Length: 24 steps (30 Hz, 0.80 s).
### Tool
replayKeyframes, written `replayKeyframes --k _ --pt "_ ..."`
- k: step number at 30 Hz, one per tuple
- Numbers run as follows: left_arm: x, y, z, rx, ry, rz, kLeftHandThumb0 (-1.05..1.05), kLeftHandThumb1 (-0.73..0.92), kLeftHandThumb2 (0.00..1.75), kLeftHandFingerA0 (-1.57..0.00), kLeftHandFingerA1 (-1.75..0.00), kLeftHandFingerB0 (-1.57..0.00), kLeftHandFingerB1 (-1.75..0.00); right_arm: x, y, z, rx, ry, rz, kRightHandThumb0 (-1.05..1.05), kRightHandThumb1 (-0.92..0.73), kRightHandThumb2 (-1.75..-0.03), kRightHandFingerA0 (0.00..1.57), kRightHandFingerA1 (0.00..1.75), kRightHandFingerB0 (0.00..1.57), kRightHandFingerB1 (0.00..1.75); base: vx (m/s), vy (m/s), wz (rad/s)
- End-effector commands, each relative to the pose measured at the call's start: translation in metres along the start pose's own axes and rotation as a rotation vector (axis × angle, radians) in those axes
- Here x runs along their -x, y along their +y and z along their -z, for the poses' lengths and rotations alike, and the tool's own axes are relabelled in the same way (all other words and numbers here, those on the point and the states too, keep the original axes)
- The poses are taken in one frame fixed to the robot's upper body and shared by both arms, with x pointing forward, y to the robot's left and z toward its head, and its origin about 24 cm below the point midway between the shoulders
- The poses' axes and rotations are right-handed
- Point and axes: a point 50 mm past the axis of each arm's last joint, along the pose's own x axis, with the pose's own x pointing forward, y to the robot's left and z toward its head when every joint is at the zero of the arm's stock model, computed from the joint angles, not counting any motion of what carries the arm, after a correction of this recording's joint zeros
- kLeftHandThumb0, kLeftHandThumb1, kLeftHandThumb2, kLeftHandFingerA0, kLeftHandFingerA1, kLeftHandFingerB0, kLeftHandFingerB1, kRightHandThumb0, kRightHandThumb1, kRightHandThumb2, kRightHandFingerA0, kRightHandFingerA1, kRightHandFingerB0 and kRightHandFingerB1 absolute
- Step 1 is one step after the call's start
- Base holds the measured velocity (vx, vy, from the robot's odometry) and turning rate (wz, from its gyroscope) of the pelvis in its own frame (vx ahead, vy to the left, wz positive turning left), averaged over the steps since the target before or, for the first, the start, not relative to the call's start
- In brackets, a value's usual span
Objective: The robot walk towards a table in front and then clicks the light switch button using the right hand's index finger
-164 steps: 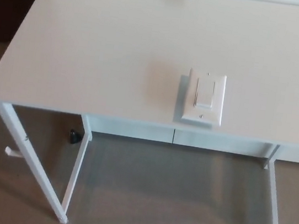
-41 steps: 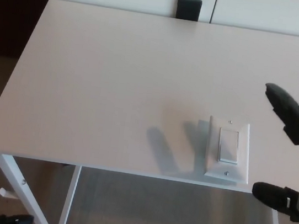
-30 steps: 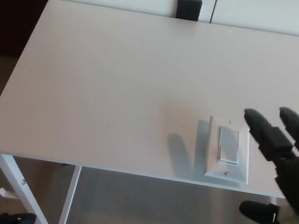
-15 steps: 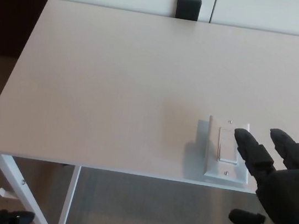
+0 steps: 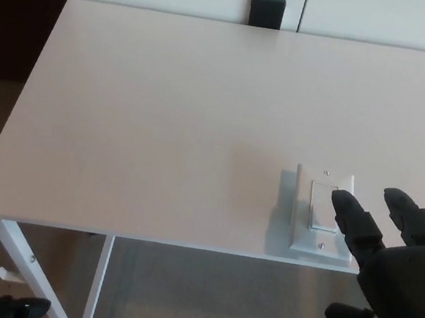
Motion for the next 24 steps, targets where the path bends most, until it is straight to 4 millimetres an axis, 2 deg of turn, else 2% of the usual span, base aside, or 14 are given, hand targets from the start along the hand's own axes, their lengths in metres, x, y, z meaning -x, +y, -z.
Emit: replayKeyframes --k 1,5,6,7,8,13,16,17,18,19,20,21,22,24 --pt "0.001 0.003 0.002 -0.027 0.034 -0.011 0.0 0.67 0.58 -0.53 -0.48 -0.38 -0.41 -0.001 0.001 0.001 0.035 0.011 0.027 -0.96 -0.61 -0.95 0.0 0.0 0.11 0.06 0.0 0.0 0.0" --pt "0.0 0.004 0.002 -0.028 0.028 -0.008 0.01 0.67 0.58 -0.53 -0.48 -0.38 -0.41 -0.002 0.006 -0.001 0.031 0.001 0.021 -0.94 -0.6 -0.95 0.0 0.01 0.13 0.16 0.0 0.0 0.0" --pt "-0.001 0.004 0.002 -0.03 0.03 -0.009 0.01 0.67 0.58 -0.53 -0.48 -0.38 -0.41 -0.003 0.007 -0.001 0.032 0.002 0.02 -0.85 -0.69 -0.61 0.0 0.13 0.08 0.24 0.0 0.0 0.0" --pt "-0.001 0.004 0.001 -0.034 0.032 -0.012 0.01 0.67 0.58 -0.53 -0.48 -0.38 -0.41 -0.003 0.008 -0.001 0.032 0.003 0.017 -0.85 -0.69 -0.61 0.0 0.13 0.08 0.24 0.0 0.0 0.0" --pt "0.0 0.004 0.0 -0.036 0.03 -0.01 0.01 0.67 0.58 -0.53 -0.48 -0.38 -0.41 -0.005 0.012 -0.001 0.037 0.009 0.0 -0.94 -0.6 -0.96 0.0 0.04 0.11 0.22 0.0 0.0 0.0" --pt "-0.001 0.004 -0.001 -0.043 0.025 -0.002 0.01 0.67 0.58 -0.52 -0.48 -0.38 -0.41 -0.007 0.018 -0.001 0.037 0.015 -0.019 -0.83 -0.67 -0.6 0.0 0.24 0.1 0.25 0.0 0.0 0.0" --pt "-0.001 0.004 -0.002 -0.043 0.024 -0.001 0.02 0.68 0.58 -0.52 -0.48 -0.38 -0.41 -0.009 0.019 0.0 0.041 0.013 -0.02 -0.83 -0.66 -0.6 0.01 0.25 0.11 0.25 0.0 0.0 0.0" --pt "-0.001 0.004 -0.002 -0.043 0.023 0.0 0.02 0.67 0.58 -0.52 -0.48 -0.38 -0.41 -0.01 0.02 0.0 0.043 0.012 -0.026 -0.82 -0.53 -0.94 0.0 0.17 0.1 0.25 0.0 0.0 0.0" --pt "-0.001 0.004 -0.002 -0.045 0.022 -0.001 0.02 0.67 0.58 -0.52 -0.48 -0.38 -0.41 -0.01 0.021 0.0 0.047 0.013 -0.031 -0.82 -0.53 -0.94 0.0 0.17 0.1 0.25 0.0 0.0 0.0" --pt "-0.001 0.004 -0.002 -0.043 0.023 0.001 0.01 0.67 0.59 -0.52 -0.48 -0.37 -0.41 -0.01 0.022 0.0 0.047 0.012 -0.031 -0.82 -0.67 -0.6 0.01 0.24 0.1 0.25 0.0 0.0 0.0" --pt "-0.002 0.004 -0.001 -0.044 0.023 0.0 0.01 0.67 0.58 -0.52 -0.48 -0.38 -0.41 -0.01 0.023 0.0 0.047 0.012 -0.031 -0.82 -0.66 -0.6 0.01 0.24 0.1 0.25 0.0 0.0 0.0" --pt "-0.002 0.005 -0.001 -0.049 0.02 0.001 0.0 0.67 0.58 -0.52 -0.48 -0.38 -0.41 -0.009 0.023 0.0 0.049 0.012 -0.038 -0.83 -0.68 -0.61 0.0 0.24 0.09 0.24 0.0 0.0 0.0" --pt "-0.002 0.005 -0.001 -0.05 0.02 0.002 0.0 0.67 0.58 -0.52 -0.48 -0.38 -0.41 -0.009 0.024 0.0 0.052 0.012 -0.043 -0.84 -0.55 -0.95 0.0 0.16 0.08 0.21 0.0 0.0 0.0" --pt "-0.002 0.005 -0.001 -0.053 0.022 0.001 0.0 0.66 0.58 -0.53 -0.48 -0.38 -0.41 -0.008 0.026 -0.001 0.056 0.015 -0.054 -0.81 -0.53 -0.95 0.0 0.2 0.08 0.21 0.0 0.0 0.0"
